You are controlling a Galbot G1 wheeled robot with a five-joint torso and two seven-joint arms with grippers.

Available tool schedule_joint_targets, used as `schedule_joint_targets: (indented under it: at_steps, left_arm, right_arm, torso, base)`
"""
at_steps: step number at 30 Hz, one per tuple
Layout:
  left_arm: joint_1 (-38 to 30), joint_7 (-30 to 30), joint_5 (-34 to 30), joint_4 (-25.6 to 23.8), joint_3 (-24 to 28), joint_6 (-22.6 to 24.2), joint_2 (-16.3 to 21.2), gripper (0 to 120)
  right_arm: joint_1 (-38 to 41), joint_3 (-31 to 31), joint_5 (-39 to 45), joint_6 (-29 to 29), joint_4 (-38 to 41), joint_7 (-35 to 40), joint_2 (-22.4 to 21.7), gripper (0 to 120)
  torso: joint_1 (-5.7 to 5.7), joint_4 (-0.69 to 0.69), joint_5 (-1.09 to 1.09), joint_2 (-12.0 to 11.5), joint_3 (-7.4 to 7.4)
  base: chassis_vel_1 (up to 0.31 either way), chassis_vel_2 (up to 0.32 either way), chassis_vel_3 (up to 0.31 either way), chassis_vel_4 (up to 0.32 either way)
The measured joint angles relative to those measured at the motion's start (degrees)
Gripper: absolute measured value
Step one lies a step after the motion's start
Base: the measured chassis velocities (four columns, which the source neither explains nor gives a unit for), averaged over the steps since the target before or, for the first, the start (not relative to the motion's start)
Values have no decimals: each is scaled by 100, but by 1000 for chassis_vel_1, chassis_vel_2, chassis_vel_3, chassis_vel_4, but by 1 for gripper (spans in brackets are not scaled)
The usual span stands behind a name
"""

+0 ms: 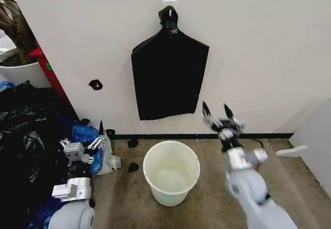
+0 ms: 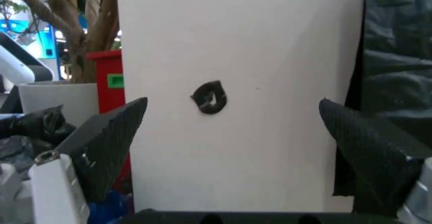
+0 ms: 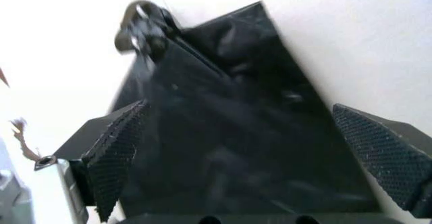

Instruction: Place the garbage bag over the trash bin.

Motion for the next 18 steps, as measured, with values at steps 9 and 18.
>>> schedule_joint_targets:
  at_steps: [9, 18]
  left_arm:
    - [-157, -78, 120, 306, -29, -2, -91, 100]
    - [-289, -209, 153, 458, -55, -15, -79, 100]
  right_arm:
    - [1844, -665, 1761, -433, -184, 714, 449, 100]
    - [2928, -869, 2165, -1046, -772, 2117, 965, 100]
  torso:
    - [0, -2, -2, 0, -1]
    - [0, -2, -3, 1, -1]
  base:
    - [0, 0, 0, 0]
    - [0, 0, 0, 0]
